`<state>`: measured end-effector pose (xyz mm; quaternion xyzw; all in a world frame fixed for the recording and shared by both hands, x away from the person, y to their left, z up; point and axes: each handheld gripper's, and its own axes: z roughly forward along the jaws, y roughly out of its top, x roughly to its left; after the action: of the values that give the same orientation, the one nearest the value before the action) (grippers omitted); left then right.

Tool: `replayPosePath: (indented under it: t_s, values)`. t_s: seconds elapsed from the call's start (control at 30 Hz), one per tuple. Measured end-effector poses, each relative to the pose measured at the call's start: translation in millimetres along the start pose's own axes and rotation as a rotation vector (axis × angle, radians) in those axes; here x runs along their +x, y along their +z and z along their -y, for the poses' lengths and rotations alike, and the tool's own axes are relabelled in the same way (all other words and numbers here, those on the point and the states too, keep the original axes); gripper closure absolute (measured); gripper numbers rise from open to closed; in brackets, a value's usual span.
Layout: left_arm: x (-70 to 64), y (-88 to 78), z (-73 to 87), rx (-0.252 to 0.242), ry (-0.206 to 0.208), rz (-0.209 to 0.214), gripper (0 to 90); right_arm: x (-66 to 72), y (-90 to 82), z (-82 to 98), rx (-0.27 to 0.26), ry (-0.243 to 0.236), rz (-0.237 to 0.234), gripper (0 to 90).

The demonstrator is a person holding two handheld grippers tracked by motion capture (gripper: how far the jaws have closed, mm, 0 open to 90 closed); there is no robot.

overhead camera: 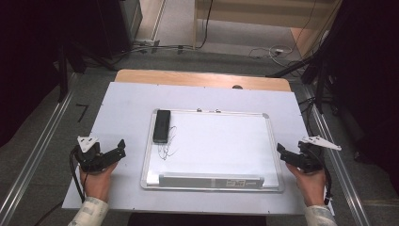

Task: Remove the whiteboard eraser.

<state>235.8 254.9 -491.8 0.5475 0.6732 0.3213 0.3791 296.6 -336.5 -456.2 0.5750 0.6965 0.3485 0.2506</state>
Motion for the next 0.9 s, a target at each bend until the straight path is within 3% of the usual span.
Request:
replayPosePath:
  t_s: [0.4, 0.5, 0.9]
  values:
    - [-2.5, -1.1, -0.3, -0.001, 0.01, 0.016, 1.3, -1.2, -1.7, 5.8, -0.007, -0.002, 0.001, 15.3]
    - [-7.4, 1.1, 0.1, 0.019, 0.013, 0.027, 1.3, -1.1, -2.3, 7.5, -0.002, -0.004, 0.002, 15.3]
    - [-15.4, 3.4, -5.8, -0.004, 0.009, 0.045, 1.8, -4.5, -3.3, 10.2, 0.009, 0.006, 0.002, 15.3]
